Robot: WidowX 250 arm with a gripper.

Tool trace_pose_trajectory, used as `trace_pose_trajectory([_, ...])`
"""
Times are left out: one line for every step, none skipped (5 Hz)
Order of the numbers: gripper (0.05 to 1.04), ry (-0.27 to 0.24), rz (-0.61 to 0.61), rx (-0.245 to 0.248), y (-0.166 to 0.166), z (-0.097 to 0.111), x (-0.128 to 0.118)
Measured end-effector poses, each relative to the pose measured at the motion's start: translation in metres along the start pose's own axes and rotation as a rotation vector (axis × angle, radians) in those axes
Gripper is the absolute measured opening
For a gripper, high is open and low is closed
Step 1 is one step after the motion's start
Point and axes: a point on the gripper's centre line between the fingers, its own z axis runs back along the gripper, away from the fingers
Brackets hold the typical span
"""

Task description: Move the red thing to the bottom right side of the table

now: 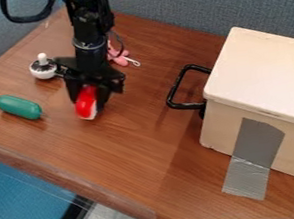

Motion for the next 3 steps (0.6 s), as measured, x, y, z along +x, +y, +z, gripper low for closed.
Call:
trace_pose_trajectory([0.573, -0.044, -0.032, -0.014, -0.015, 0.021, -0.014])
trace_pose_trajectory([0.573, -0.062, -0.071, -0.041, -0.037, 0.030, -0.041])
trace_pose_trajectory([0.573, -0.043, -0.124, -0.073, -0.065, 0.022, -0.073])
